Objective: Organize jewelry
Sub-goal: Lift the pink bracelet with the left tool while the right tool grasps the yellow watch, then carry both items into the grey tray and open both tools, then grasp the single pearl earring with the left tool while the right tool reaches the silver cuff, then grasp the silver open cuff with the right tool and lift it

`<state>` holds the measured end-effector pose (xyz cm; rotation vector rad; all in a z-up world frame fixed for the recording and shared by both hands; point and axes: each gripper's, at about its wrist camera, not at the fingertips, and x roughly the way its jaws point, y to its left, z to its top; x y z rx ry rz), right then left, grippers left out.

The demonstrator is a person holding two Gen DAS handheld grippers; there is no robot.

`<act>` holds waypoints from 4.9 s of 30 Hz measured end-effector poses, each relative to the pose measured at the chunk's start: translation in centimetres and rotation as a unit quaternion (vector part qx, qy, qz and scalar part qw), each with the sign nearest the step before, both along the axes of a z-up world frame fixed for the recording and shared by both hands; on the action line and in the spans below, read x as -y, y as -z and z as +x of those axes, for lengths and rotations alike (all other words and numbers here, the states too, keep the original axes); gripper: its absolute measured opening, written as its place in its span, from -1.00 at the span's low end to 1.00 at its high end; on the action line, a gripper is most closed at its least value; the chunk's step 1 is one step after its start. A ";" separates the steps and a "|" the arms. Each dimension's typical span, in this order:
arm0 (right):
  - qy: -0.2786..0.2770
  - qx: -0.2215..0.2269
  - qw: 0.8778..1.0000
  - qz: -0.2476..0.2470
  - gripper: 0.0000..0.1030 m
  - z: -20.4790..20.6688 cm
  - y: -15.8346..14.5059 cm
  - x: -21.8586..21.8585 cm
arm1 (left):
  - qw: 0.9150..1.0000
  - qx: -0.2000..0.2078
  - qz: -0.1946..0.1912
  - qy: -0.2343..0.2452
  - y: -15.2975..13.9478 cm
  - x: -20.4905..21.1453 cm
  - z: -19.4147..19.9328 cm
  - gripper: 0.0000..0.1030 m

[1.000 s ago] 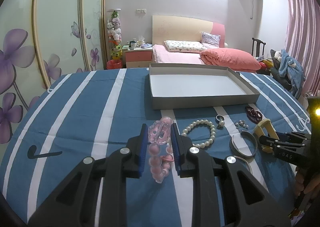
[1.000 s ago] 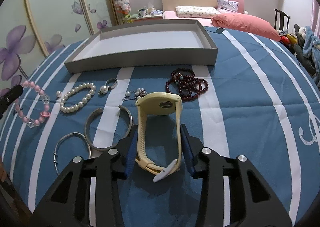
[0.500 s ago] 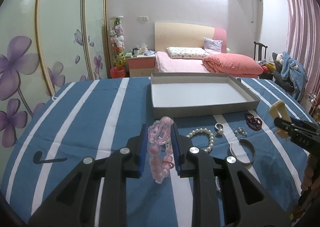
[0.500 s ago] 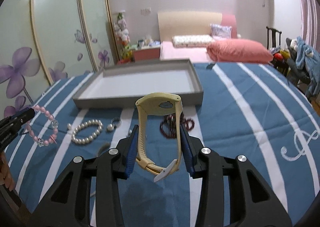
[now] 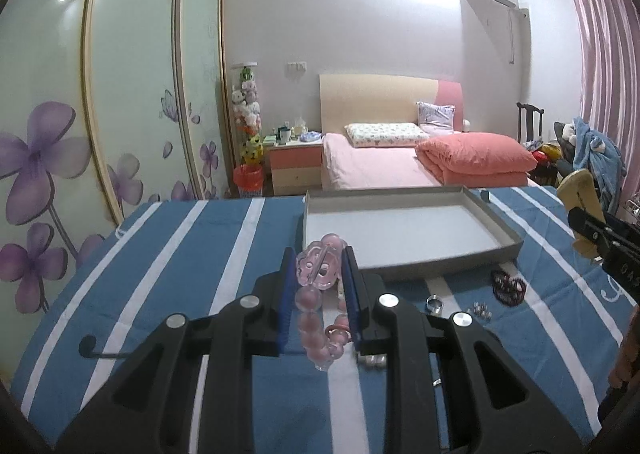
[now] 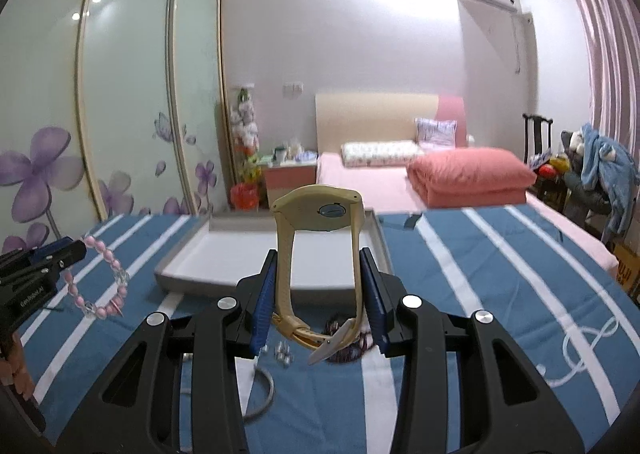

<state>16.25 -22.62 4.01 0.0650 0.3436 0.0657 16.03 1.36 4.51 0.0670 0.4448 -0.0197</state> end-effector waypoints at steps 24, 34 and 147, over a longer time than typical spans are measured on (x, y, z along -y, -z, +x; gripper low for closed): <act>-0.004 -0.023 1.000 0.013 -0.21 12.5 2.4 0.9 | 0.999 -0.007 -0.020 0.040 0.6 5.0 14.8 -0.55; -0.021 -0.152 0.988 0.023 -0.21 17.1 6.6 0.2 | 0.995 -0.078 -0.038 0.044 5.0 4.8 20.1 -0.55; -0.063 -0.269 0.960 -0.049 0.31 2.6 10.3 -3.1 | 0.975 -0.222 -0.016 -0.023 10.4 -6.8 8.5 -0.69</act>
